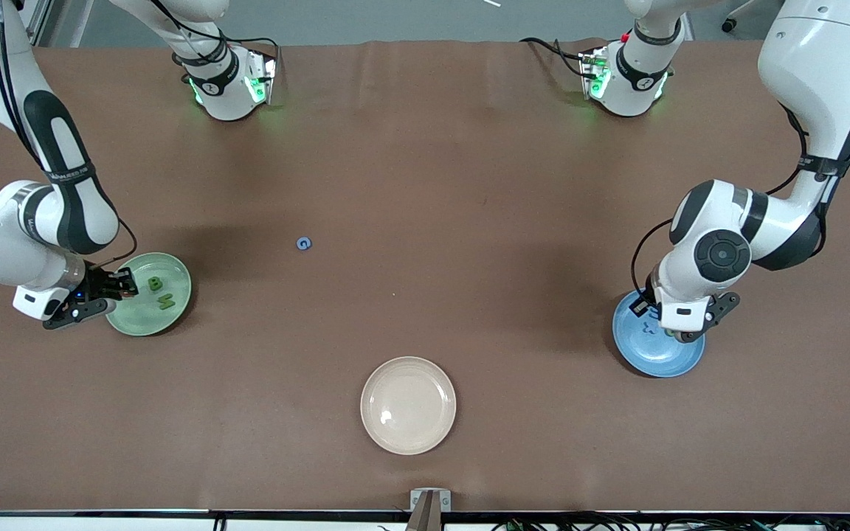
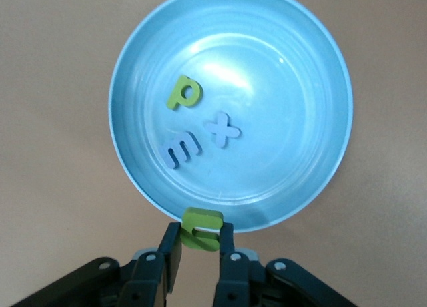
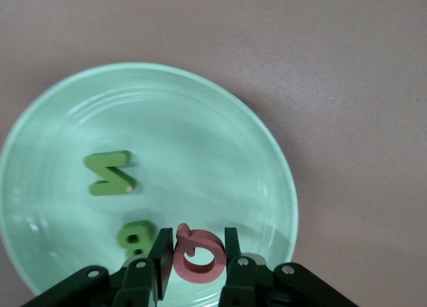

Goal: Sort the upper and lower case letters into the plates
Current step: 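Drop the pink Q on the green plate and the u on the blue plate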

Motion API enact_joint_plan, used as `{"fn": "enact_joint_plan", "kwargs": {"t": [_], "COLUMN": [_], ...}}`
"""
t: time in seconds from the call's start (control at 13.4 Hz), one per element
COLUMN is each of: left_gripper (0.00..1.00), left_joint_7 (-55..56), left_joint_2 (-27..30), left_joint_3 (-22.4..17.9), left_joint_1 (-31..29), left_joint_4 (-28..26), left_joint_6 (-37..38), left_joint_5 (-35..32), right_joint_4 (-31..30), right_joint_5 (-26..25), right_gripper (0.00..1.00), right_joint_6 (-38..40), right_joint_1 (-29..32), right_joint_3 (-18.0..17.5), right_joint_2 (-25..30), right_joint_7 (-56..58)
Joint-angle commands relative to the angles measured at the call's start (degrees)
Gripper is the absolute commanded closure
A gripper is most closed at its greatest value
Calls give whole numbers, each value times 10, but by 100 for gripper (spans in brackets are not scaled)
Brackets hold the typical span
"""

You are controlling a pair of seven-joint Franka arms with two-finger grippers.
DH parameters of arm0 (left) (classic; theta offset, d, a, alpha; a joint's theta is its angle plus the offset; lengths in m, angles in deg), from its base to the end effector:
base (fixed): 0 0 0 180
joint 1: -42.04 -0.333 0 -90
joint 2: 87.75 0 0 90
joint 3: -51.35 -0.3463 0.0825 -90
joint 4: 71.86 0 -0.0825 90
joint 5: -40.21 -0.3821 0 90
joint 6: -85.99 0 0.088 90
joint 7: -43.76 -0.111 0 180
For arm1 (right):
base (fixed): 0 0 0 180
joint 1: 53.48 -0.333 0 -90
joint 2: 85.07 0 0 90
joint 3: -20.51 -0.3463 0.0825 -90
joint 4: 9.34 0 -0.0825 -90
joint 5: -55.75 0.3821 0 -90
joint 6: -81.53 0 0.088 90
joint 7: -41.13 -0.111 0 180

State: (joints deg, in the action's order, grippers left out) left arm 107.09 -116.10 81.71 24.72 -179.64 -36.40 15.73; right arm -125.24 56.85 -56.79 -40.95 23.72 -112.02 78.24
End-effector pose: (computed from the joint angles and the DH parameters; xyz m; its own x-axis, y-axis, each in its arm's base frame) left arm 0.6191 -0.0997 0.2880 0.7950 0.6066 -0.0010 0.5973 -0.7830 -0.1736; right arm 0.5836 -0.1632 0.2324 0.9320 0.3556 -0.0705 0.3539 -0.9346 -0.0361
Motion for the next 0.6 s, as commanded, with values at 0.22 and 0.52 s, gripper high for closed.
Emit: {"fn": "enact_joint_plan", "kwargs": {"t": [0.22, 0.52], "left_gripper": [100, 100], "left_joint_7": [-42, -62], "left_joint_2": [-20, -44], "left_joint_3": [10, 10], "left_joint_1": [-54, -55], "left_joint_4": [3, 27], "left_joint_6": [-26, -37], "left_joint_5": [-1, -5], "right_joint_4": [8, 8], "right_joint_5": [-7, -7], "right_gripper": [75, 29], "right_joint_6": [-12, -3], "right_joint_1": [18, 15], "right_joint_3": [-12, -12], "right_joint_2": [-26, -22], "right_joint_7": [14, 13]}}
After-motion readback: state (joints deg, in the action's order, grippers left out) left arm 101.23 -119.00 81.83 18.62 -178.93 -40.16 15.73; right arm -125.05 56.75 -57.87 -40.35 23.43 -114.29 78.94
